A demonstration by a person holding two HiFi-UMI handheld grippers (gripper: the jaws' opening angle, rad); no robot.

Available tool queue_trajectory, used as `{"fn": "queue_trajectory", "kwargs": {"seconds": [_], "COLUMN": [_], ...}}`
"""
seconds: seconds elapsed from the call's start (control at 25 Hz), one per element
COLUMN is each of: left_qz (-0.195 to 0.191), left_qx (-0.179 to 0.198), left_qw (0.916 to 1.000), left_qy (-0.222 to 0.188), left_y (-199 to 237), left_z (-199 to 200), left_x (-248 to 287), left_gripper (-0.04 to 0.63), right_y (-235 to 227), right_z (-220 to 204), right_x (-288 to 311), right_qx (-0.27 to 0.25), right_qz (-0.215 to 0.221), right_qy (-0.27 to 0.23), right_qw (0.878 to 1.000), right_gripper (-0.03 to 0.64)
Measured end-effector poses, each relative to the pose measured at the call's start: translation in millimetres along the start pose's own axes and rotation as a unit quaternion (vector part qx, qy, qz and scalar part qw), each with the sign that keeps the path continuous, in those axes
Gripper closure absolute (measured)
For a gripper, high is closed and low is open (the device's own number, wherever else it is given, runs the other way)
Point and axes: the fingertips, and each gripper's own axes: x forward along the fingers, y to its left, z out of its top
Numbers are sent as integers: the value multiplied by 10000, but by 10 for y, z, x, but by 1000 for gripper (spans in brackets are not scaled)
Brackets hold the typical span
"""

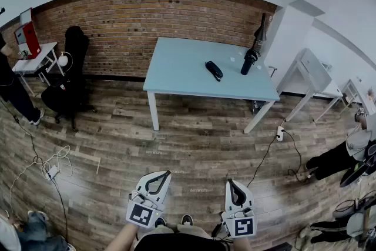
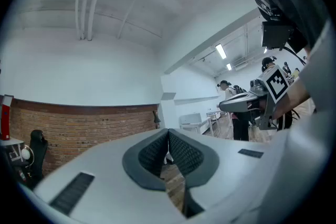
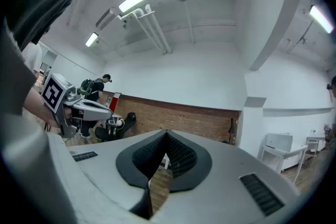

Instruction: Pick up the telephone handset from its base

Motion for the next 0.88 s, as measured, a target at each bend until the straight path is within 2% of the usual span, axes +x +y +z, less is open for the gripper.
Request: {"fn": "queue_trajectory", "kwargs": {"seconds": [0.16,0.48,0.6,0.88], "left_qz": [-11,102,182,632], "left_qx": [15,33,-8,-47], "left_qw": [10000,9999,9998,9978], "left_qy": [-13,70,98,193], "left_y": [6,-19,-55,-49], "left_z": [-28,-120,-151,-190], "left_x": [45,255,372,693], "left_gripper": [586,586,585,584], "right_y": [-105,-308,-428,-682], "right_z": [-79,-285,-386,-619], "right_x": [61,160,195,370], "right_qx": [165,198,212,361], "right_qz": [-197,-134,-79,258], "right_qy": [-77,8,58,190], "right_qw": [9996,9997,9997,9988], "right_gripper": [609,602,505,504]}}
